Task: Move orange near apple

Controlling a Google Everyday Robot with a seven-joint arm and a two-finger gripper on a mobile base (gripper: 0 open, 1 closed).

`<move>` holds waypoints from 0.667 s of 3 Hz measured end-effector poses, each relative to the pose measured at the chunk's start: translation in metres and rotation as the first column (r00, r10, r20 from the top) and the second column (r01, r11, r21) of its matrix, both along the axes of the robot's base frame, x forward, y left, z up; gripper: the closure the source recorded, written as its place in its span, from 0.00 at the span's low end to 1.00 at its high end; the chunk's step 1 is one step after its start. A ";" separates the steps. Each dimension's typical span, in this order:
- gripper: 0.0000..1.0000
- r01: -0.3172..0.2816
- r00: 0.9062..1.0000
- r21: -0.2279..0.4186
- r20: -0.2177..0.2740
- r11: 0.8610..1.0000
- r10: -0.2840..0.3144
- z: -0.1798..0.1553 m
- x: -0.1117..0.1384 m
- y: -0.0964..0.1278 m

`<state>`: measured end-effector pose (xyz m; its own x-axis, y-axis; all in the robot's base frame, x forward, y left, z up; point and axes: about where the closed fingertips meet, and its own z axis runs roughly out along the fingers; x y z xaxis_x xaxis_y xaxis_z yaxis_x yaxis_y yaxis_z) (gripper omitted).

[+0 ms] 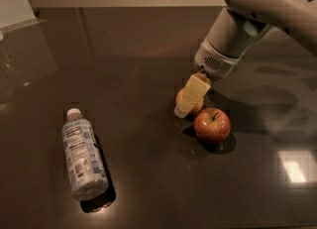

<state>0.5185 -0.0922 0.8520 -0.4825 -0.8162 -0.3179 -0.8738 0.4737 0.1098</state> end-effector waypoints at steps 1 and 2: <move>0.00 -0.012 1.000 0.062 0.009 0.998 0.011 0.026 0.018 -0.002; 0.00 -0.012 1.000 0.065 0.015 0.998 0.011 0.028 0.019 -0.002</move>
Offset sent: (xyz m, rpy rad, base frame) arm 0.0309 -0.0069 0.0449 0.1054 -0.0118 0.0221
